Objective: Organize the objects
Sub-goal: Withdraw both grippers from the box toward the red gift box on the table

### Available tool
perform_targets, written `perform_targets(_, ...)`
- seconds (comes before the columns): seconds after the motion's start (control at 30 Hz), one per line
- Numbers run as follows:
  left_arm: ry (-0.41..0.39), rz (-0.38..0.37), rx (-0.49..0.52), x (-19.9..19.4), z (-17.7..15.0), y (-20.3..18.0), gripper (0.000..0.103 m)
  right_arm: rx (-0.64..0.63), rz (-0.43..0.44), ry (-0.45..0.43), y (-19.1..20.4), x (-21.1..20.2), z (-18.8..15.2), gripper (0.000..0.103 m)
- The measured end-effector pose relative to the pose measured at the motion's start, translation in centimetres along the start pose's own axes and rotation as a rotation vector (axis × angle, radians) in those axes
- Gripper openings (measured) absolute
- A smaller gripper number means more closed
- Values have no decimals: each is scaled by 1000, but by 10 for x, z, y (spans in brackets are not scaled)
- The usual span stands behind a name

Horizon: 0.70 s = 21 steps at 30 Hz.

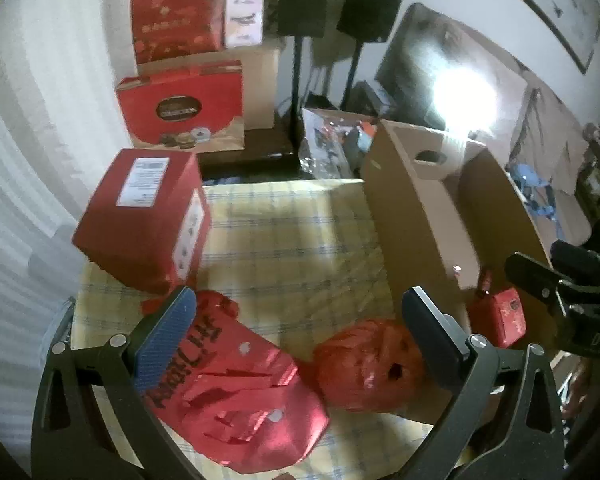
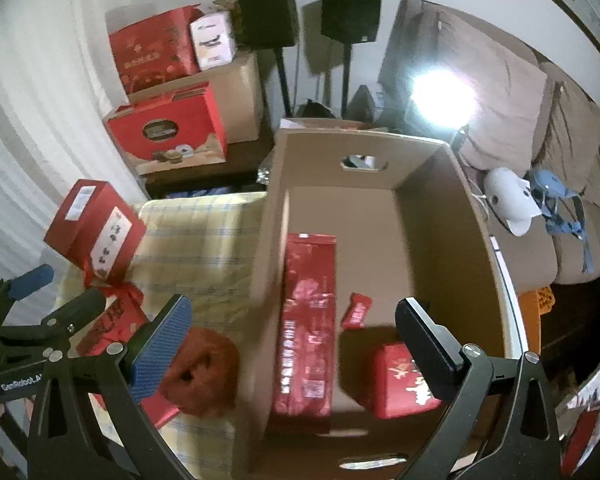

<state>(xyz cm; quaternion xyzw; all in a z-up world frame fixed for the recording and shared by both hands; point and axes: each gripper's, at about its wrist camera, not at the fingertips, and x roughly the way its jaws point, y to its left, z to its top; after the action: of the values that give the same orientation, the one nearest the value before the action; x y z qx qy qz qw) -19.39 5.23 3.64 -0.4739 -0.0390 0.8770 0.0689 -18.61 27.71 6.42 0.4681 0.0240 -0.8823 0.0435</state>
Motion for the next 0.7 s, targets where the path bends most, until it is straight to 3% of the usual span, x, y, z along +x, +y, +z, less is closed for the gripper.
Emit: perform_targets(0.7, -30, 28, -80, -11, -2, 77, 99, -78, 85, 4, 71, 24, 13, 102)
